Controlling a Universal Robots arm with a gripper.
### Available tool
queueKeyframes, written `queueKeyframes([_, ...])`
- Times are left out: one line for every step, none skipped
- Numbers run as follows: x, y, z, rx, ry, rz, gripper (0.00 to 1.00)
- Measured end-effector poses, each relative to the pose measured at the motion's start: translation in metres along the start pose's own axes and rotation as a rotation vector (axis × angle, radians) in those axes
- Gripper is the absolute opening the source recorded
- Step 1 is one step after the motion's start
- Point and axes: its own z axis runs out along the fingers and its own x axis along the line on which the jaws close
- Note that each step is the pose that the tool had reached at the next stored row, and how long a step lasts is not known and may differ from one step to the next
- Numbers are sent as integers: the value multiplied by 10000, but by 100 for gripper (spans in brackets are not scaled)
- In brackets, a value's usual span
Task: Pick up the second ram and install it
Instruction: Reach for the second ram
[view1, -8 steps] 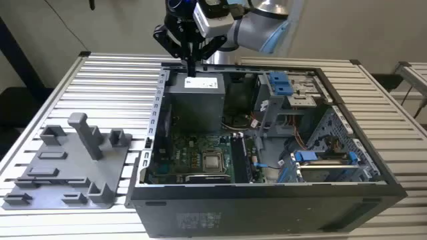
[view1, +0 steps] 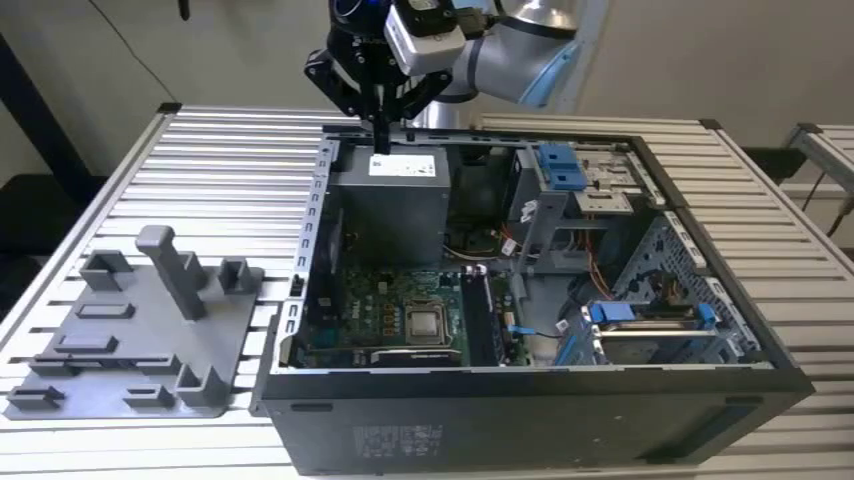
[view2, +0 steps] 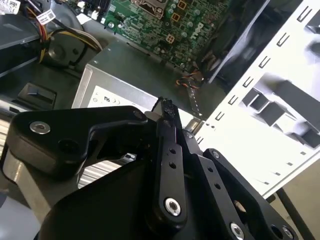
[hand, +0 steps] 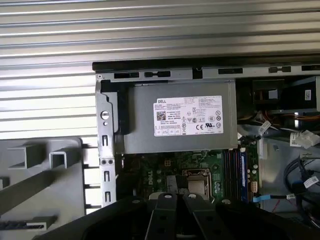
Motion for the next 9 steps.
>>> queueKeyframes([4,0,0,0,0,-1,11])
queueKeyframes([9,-1,1,-1,-1,-1,11])
queueKeyframes([13,-1,1,-1,0,-1,11])
queueKeyframes([15,-1,2,-1,0,-2,11])
queueKeyframes([17,-2,2,-1,0,-3,11])
queueKeyframes([21,-2,2,-1,0,-1,11])
queueKeyframes([25,-2,2,0,0,0,11])
queueKeyframes([28,-2,2,-1,0,0,11])
queueKeyframes([32,-3,3,-1,0,-1,11])
